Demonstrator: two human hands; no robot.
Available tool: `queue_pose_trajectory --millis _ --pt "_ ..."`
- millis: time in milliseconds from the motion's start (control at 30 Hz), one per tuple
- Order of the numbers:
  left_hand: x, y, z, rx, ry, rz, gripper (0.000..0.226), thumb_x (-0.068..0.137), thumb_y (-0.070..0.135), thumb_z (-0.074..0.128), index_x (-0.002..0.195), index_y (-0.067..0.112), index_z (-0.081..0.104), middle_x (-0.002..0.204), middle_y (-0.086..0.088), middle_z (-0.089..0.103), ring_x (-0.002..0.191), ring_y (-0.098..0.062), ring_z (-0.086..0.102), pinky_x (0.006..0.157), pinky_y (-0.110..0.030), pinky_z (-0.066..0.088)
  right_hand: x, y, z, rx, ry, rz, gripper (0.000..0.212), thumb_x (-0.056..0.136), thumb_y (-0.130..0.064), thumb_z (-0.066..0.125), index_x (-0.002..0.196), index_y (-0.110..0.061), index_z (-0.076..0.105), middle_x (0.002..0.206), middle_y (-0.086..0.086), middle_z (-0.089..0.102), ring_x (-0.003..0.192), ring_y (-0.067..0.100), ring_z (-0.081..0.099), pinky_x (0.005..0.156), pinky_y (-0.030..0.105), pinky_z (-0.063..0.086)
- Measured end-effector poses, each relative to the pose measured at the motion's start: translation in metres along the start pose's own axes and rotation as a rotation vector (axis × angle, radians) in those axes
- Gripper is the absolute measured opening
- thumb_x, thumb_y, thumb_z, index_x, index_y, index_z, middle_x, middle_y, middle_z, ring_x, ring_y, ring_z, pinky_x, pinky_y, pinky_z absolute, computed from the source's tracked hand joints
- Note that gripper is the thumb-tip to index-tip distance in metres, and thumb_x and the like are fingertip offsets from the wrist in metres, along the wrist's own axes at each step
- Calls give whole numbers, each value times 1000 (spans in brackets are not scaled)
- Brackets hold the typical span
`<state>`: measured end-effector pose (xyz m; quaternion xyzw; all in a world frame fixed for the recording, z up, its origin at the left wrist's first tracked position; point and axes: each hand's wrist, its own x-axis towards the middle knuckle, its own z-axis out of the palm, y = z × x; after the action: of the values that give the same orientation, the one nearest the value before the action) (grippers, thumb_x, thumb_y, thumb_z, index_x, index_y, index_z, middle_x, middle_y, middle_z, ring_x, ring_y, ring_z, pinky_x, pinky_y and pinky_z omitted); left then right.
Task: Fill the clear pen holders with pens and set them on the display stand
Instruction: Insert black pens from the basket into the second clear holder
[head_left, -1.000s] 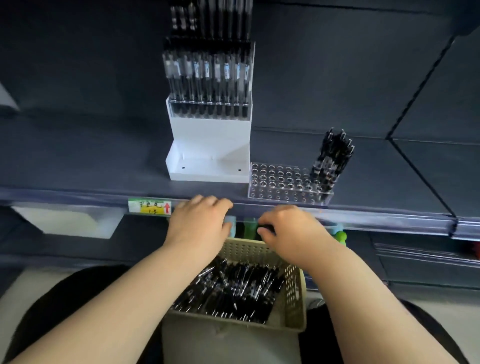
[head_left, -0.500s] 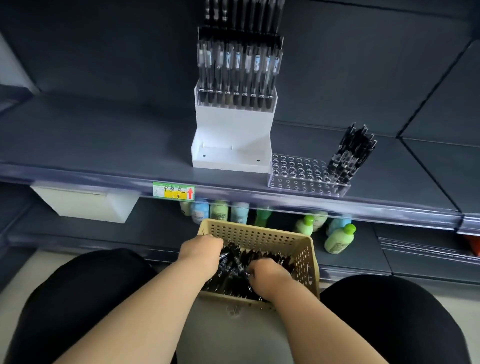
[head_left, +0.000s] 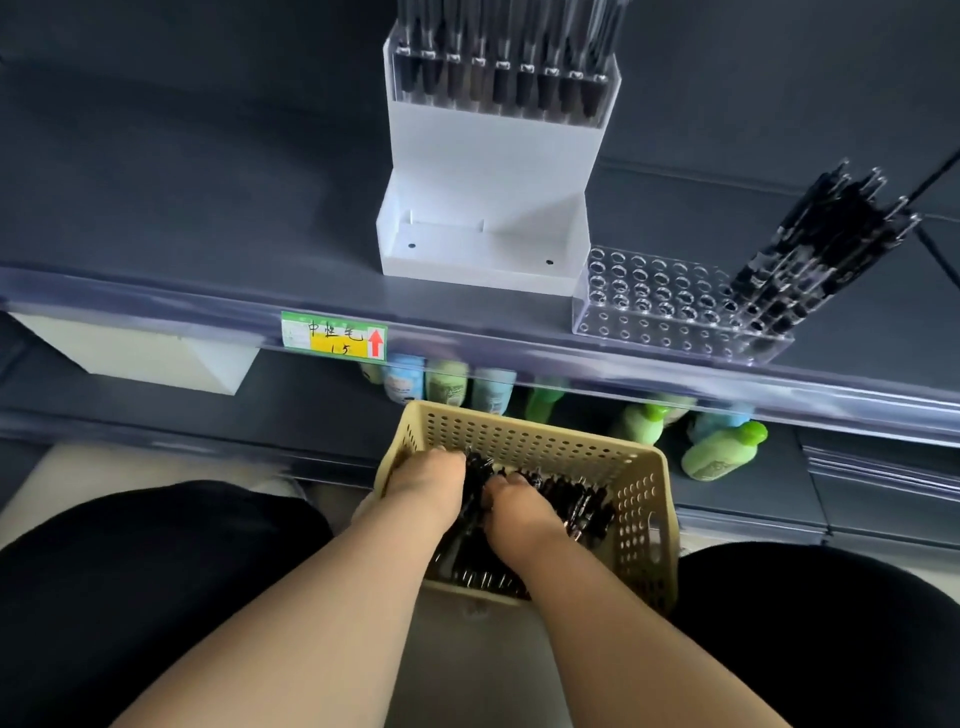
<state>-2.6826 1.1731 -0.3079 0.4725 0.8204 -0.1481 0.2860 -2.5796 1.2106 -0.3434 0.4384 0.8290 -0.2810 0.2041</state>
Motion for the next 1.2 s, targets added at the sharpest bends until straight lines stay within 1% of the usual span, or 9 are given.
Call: queue_pose_trajectory --millis 167,267,367,533,633,733,900,1000,1200 --pt "5 4 5 13 -13 -34 42 89 -1 45 129 11 51 134 -11 50 120 -31 51 94 -38 44 0 2 0 132 41 47 38 87 -4 50 122 -11 38 119 13 54 105 31 57 81 36 48" --pt "3 5 3 -2 -27 -80 42 88 -4 46 129 6 51 135 -13 49 121 -32 50 96 -38 44 -5 3 -7 210 43 28 56 85 -3 52 133 -17 27 106 10 59 87 24 57 67 31 45" --pt "-3 3 2 -80 3 -84 37 90 1 47 125 10 51 128 -11 54 117 -31 53 94 -38 45 -15 2 -15 300 70 16 66 83 -6 54 139 -21 21 100 9 62 84 24 60 71 33 51" --pt "-32 -2 -8 -218 180 -31 24 89 12 54 111 13 45 94 -4 54 88 -24 55 69 -34 45 -48 -2 -37 448 213 -20 45 91 -19 51 134 -10 38 115 13 61 99 27 61 80 31 50" --pt "-51 0 -15 -375 286 7 25 88 22 57 110 19 45 92 -1 57 83 -21 56 68 -34 48 -72 -8 -58 479 322 -98 27 97 -31 45 113 -10 53 91 1 60 79 17 58 68 24 42" --pt "-72 3 -25 -593 392 70 30 86 25 60 114 26 49 98 3 61 88 -19 60 77 -35 53 -93 -7 -80 457 476 -187 14 95 -30 50 82 -23 48 74 -9 51 64 5 48 62 19 35" --pt "-96 15 -61 -849 491 241 28 85 23 66 110 29 53 93 15 61 88 -6 60 76 -20 45 -118 4 -129 762 681 -225 30 85 -18 64 105 -31 45 82 -14 58 81 11 63 77 31 52" --pt "-103 27 -95 -918 551 335 23 84 24 68 103 27 57 94 14 64 90 -4 61 80 -23 48 -132 12 -166 902 786 -305 29 86 -14 60 95 -37 45 87 -4 66 81 16 68 78 45 55" --pt "-107 65 -172 -1115 676 527 20 81 23 71 92 30 56 91 13 65 85 -2 62 77 -18 49 -154 20 -264 1039 919 -489 6 94 -18 51 89 -21 53 87 10 68 75 21 70 62 30 57"
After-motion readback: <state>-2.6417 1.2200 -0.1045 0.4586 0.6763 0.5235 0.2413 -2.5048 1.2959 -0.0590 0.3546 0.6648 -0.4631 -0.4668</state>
